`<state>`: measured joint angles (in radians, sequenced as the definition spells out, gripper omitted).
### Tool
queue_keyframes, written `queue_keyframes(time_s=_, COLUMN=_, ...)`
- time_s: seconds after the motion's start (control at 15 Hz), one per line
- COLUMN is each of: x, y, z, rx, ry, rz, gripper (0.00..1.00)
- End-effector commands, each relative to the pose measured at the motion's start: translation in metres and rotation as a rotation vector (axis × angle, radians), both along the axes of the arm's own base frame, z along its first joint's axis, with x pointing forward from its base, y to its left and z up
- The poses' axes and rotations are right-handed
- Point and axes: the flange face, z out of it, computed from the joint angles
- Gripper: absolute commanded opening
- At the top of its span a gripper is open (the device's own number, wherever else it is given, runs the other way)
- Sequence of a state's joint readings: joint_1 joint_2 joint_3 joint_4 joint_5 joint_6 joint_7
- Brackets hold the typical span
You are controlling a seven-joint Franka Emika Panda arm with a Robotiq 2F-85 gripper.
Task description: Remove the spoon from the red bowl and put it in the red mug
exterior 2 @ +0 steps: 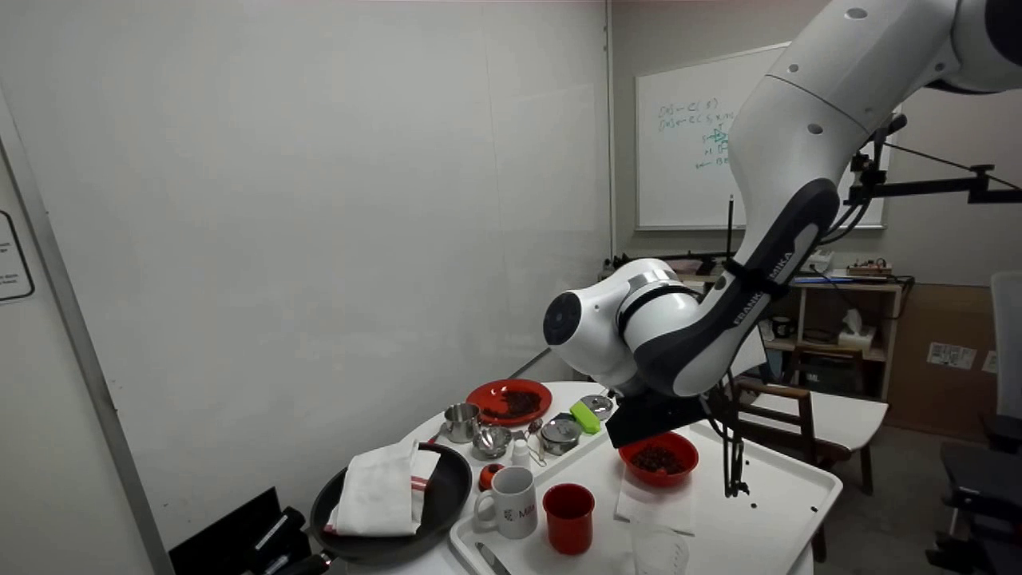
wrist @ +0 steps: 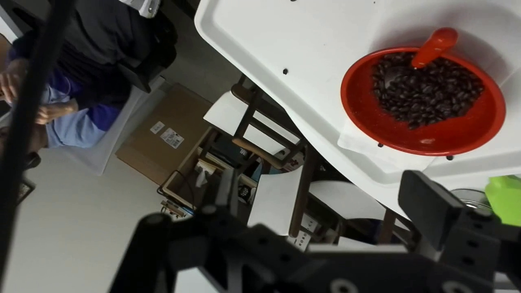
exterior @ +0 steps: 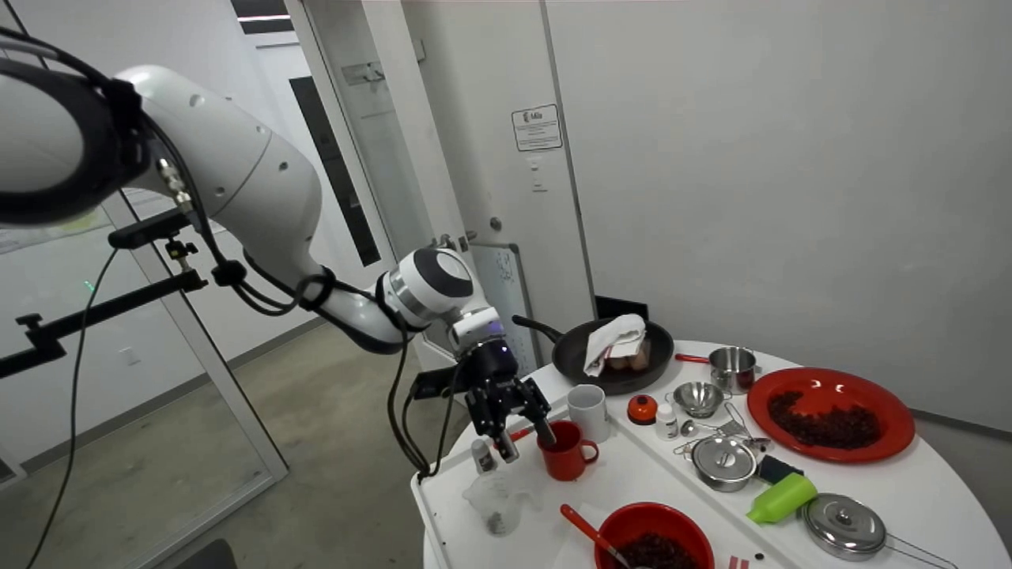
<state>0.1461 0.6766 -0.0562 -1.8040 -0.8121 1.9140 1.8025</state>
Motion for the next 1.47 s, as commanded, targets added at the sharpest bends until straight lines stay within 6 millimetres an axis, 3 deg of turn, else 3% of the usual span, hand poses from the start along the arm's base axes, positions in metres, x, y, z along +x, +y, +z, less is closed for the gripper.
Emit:
queue_keyframes(time_s=0.0, x=0.006, y=-0.002, z=-0.025, rx=-0.002, ry=0.010, rz=-0.044, gripper=1.00)
queue_keyframes(time_s=0.47, x=0.001, y=-0.002, z=-0.065, rx=0.080, ry=0.053, rz=0.041, gripper=1.00)
queue_keyframes(time_s=0.73, x=0.011, y=0.005, z=-0.065, rx=0.213, ry=0.008, rz=0.171, gripper=1.00)
queue_keyframes(time_s=1.0, x=0.017, y=-0.004, z=-0.061, rx=0.279, ry=0.046, rz=0.262, gripper=1.00)
queue_keyframes(time_s=1.27, x=0.018, y=-0.004, z=-0.066, rx=0.253, ry=0.043, rz=0.249, gripper=1.00)
queue_keyframes(time_s=1.4, x=0.026, y=-0.002, z=-0.078, rx=0.213, ry=0.043, rz=0.185, gripper=1.00)
